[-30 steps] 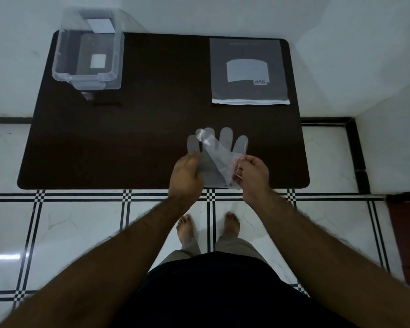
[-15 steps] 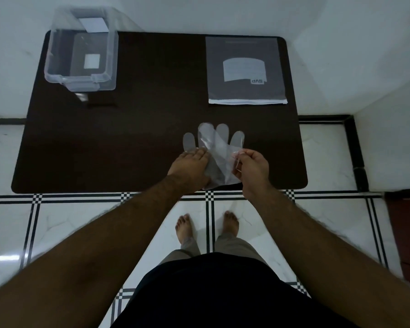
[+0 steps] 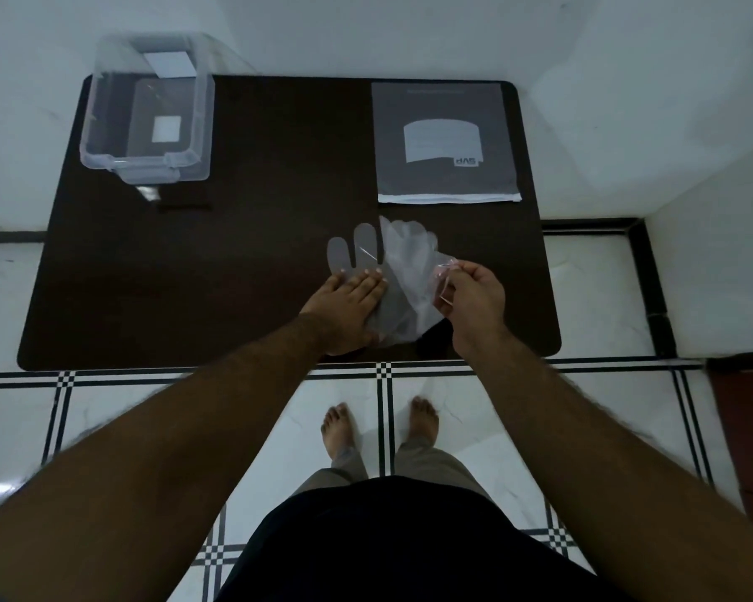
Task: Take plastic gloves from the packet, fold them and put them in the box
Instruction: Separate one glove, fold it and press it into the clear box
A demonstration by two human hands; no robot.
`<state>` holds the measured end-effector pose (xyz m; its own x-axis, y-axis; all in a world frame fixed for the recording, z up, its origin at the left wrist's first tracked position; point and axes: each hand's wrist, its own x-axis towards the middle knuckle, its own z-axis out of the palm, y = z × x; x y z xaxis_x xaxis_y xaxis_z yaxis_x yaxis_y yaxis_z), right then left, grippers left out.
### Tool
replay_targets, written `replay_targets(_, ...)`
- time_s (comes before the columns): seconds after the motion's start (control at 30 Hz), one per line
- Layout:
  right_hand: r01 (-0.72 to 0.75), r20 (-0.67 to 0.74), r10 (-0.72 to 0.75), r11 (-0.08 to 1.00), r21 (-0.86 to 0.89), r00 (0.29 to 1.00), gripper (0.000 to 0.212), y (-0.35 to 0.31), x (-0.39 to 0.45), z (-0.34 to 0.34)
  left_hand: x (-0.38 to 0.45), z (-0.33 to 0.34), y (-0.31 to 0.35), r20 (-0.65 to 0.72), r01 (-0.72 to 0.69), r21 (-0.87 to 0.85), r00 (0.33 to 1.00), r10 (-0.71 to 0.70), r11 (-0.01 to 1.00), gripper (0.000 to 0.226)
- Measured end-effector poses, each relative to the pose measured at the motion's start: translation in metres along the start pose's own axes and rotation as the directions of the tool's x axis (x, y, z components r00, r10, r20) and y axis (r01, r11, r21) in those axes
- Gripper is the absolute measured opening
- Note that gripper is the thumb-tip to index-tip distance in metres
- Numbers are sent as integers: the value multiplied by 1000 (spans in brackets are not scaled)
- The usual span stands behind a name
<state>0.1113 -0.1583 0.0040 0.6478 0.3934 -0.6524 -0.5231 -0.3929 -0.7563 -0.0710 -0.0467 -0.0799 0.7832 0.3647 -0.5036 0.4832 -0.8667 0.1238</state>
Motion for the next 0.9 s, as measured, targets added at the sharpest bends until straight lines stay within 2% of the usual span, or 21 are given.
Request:
replay_targets(0.4, 34, -82, -26, 994, 102, 996, 12, -19, -10, -45, -5, 6, -1, -19, 2, -20, 1000, -2, 1000, 100)
replay_targets(0.57, 134, -107, -123, 986, 100, 987, 9, -42, -13, -56, -11, 4, 2, -98, -53, -15, 994, 51, 998, 92)
replay_targets(0.73, 193, -74, -186, 976, 104, 980, 12, -68, -22, -52, -16, 12, 6, -55, -50, 20, 997, 51, 999, 87)
replay_targets(0.8, 230, -23, -229, 972, 47, 973, 15, -78, -27, -51, -15, 2, 14, -91, -7, -105, 996, -2, 994, 88)
replay_targets(0.83, 253, 6, -252, 968, -6, 968, 16, -82, -28, -51, -13, -8, 19, -140, 14, -238, 989, -49, 971, 89)
replay_targets(0.87, 274, 34, -272, 960, -61, 962, 15, -87, -29, -50, -11, -22, 24, -203, 14, -408, 974, -105, 913, 91)
replay_targets(0.9, 295, 65, -289, 948, -123, 955, 15, -93, -30, -49, -10, -40, 29, -265, -23, -584, 950, -164, 812, 93)
